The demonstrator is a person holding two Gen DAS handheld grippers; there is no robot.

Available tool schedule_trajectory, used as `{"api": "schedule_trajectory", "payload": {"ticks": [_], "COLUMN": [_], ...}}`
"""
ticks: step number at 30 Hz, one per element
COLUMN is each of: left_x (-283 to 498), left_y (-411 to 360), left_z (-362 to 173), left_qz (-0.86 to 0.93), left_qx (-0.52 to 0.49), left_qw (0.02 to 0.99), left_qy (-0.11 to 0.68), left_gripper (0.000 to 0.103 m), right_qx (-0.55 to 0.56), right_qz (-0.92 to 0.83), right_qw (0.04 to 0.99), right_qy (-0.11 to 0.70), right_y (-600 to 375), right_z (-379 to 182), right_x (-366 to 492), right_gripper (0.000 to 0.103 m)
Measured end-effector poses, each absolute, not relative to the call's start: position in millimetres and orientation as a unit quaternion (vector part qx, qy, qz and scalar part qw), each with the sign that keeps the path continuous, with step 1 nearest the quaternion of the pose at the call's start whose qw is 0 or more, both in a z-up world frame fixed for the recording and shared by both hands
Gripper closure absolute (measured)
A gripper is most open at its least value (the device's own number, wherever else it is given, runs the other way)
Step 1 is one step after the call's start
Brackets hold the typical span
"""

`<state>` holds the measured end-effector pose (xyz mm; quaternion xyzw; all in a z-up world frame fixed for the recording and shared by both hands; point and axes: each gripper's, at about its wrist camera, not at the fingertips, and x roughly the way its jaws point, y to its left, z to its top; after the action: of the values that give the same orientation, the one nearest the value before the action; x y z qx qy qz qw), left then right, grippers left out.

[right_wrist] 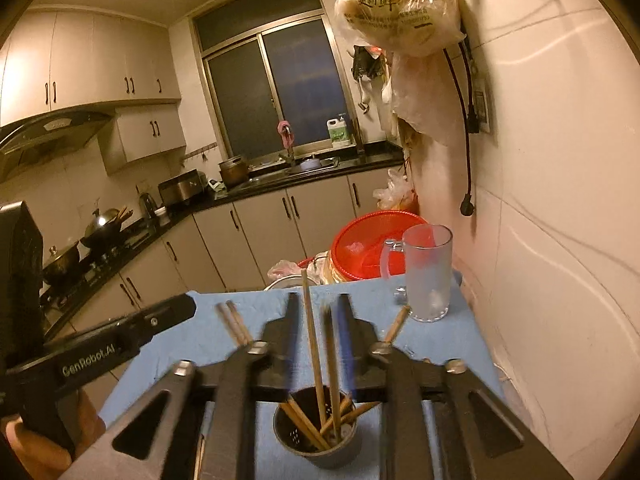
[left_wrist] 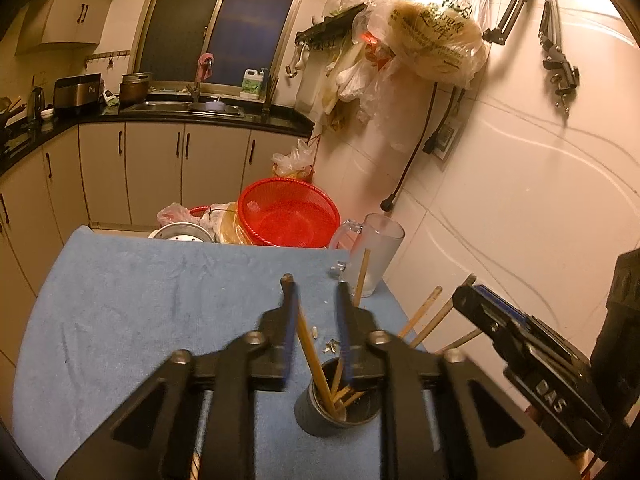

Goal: Organize utensils
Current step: 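Move the open right tool back over the remaining chopsticks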

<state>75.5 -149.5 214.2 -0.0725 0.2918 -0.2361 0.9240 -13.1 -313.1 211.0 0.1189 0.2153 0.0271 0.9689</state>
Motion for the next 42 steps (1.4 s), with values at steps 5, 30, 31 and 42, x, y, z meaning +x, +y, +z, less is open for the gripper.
{"api": "schedule_trajectory", "payload": {"ticks": [5,30,31,42], "left_x": [57.2,-58.4,-60.3,-61.4], "left_y": [-138.5,-22.8,-20.0,3.6], "left_z": [220.8,141.2,140.1,128.0], "left_qz": [-0.232,-0.086,-0.081,-0.051], "left_qx": [-0.071,-0.023,-0.020,-0.022], "left_qw": [0.929,0.947,0.948,0.948], "left_qy": [0.281,0.309,0.307,0.315], "left_gripper": [0.069,0.047,0.047,0.047], "right_qx": [0.091,-0.117,-0.119,-0.165], "right_qz": [0.008,-0.015,-0.011,0.010], "right_qw": [0.974,0.957,0.956,0.949], "right_qy": [0.208,0.267,0.269,0.269], "right_y": [-303.8,-173.2,-169.4,-135.6], "right_z": [221.5,126.3,123.3,104.9], "right_x": [-37.9,-140.4,-141.6,-149.5], "right_gripper": [0.053,0.035,0.035,0.035]}}
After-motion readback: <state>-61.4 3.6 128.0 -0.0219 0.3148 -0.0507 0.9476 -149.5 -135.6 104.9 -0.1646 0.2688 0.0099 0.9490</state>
